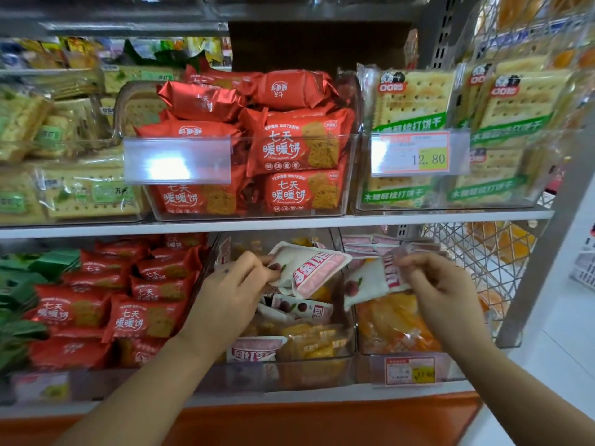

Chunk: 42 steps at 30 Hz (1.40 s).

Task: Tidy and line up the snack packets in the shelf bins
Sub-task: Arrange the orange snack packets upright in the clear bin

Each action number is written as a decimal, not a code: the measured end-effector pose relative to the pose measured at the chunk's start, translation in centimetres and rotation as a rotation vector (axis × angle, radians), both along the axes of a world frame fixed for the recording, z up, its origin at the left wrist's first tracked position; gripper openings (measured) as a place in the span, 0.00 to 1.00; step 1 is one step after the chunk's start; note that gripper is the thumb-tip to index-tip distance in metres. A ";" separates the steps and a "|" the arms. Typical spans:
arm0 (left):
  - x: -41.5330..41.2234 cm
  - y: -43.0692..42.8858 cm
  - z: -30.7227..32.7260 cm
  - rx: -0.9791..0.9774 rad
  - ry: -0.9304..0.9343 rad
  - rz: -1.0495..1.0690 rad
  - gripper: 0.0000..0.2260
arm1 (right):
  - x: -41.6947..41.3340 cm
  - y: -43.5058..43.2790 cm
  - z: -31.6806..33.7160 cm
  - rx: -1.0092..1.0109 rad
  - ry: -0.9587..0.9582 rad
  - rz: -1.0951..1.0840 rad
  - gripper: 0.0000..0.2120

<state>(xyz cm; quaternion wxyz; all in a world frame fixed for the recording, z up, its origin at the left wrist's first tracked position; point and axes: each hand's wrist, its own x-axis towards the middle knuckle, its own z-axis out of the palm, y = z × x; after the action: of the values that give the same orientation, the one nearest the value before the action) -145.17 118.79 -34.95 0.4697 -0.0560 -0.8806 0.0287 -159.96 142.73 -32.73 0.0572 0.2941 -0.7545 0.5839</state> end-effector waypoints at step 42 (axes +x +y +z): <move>-16.8 9.7 0.8 0.203 -0.643 0.584 0.32 | -10.8 5.8 -5.2 0.573 0.008 -0.034 0.26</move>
<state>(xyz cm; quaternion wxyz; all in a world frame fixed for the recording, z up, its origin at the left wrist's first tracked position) -162.00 128.47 -34.13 0.1475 0.2353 -0.9591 0.0548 -170.79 148.50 -37.97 -0.0156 0.2880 -0.8933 0.3446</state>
